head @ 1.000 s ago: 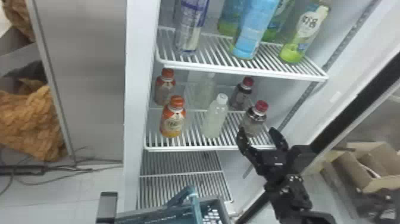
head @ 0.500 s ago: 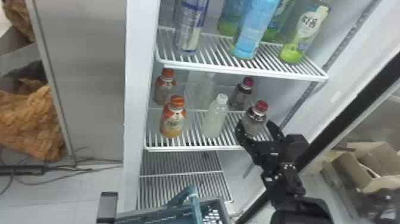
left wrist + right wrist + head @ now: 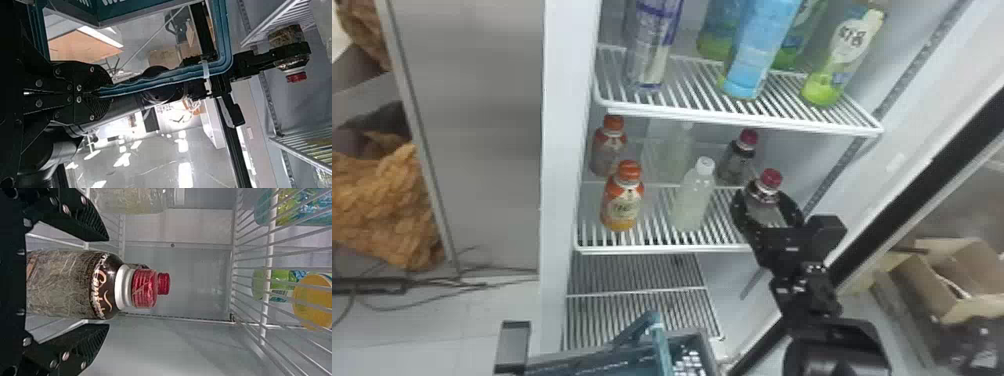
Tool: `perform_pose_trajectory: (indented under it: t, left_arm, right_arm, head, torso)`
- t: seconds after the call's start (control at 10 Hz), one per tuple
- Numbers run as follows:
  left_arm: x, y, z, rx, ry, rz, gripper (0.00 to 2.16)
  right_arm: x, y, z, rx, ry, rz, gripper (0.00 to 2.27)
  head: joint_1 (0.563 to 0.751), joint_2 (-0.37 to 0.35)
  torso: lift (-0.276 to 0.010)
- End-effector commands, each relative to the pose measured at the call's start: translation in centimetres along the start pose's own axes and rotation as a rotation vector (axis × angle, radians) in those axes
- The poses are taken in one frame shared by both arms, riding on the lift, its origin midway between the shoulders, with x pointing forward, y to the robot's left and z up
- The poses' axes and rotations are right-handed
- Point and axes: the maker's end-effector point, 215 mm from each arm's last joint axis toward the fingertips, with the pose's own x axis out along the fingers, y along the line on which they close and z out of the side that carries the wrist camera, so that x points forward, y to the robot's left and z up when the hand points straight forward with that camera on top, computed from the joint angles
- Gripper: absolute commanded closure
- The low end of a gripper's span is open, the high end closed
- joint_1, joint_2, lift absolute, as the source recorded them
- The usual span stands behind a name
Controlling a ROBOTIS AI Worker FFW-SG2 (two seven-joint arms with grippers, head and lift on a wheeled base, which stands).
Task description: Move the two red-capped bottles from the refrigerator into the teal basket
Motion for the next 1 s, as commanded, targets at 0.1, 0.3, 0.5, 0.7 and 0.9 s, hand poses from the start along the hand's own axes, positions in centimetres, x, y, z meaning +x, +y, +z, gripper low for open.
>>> perform_pose_trajectory:
  t: [0.1,0.3,0.5,0.7,0.9]
  left_arm:
    - [0.0,0.0,0.0,0.001,0.000,0.000,1.13]
    - [0.0,0.0,0.1,0.003,0.000,0.000,1.13]
    - [0.0,-0.1,0.1,0.003,0.002,-0.001,1.13]
    - [0.0,0.0,0.2,0.004,-0.002,0.001,1.13]
    - [0.0,-0.1,0.3,0.004,-0.006,-0.002,1.13]
  right_arm:
    - [0.1,0.0,0.0,0.001,0.004,0.000,0.60]
    - [0.0,0.0,0.4,-0.002,-0.003,0.002,0.61]
    - [-0.8,0.2,1.1,-0.005,-0.016,0.008,0.61]
    - [-2.6,0.6,2.4,0.009,-0.038,0.020,0.61]
    - [-4.8,1.5,3.8,0.029,-0.044,0.039,0.61]
  head:
    - [0.695,-0.350]
    - [0.695,-0.350]
    - [0.695,-0.350]
    - [0.695,-0.350]
    - [0.695,-0.350]
  torso:
    - [-0.228]
    - [-0.228]
    - [-0.228]
    - [-0.228]
    - [-0.228]
